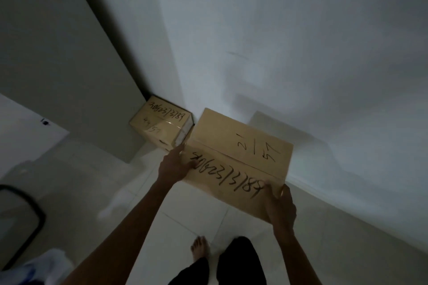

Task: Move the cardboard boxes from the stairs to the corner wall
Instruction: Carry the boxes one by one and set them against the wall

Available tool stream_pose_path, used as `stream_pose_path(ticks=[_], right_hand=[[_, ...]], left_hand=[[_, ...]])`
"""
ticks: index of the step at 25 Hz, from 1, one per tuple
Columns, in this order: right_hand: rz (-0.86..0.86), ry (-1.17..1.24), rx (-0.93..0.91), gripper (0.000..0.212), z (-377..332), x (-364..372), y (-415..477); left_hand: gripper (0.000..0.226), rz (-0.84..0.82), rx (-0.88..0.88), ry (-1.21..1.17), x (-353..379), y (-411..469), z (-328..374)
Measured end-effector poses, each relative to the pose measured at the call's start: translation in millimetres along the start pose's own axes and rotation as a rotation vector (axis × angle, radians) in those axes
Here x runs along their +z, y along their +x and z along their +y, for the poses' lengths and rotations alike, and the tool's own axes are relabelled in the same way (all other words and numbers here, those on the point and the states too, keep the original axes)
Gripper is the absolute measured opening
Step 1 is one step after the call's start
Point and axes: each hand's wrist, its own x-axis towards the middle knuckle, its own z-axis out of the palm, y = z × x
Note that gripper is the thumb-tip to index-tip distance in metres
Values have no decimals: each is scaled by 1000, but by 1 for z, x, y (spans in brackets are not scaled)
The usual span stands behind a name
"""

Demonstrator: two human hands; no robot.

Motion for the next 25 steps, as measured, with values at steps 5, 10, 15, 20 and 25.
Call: stream_pose_path(ticks=[5,10,15,20,25], right_hand=[[36,-66,36,58,-16,79,64],[38,-100,80,61,1,188,155],[52,-113,162,60,52,308,246],[61,-116,181,61,91,374,293],[107,-88,101,59,98,408,316]], left_hand=[[79,-36,-44,21,2,105,-25],[79,-46,-67,89,37,233,-92],[64,-2,-44,196,91,345,-169],[56,-41,12,341,126,417,-217],[57,23,96,474,147,432,-241]])
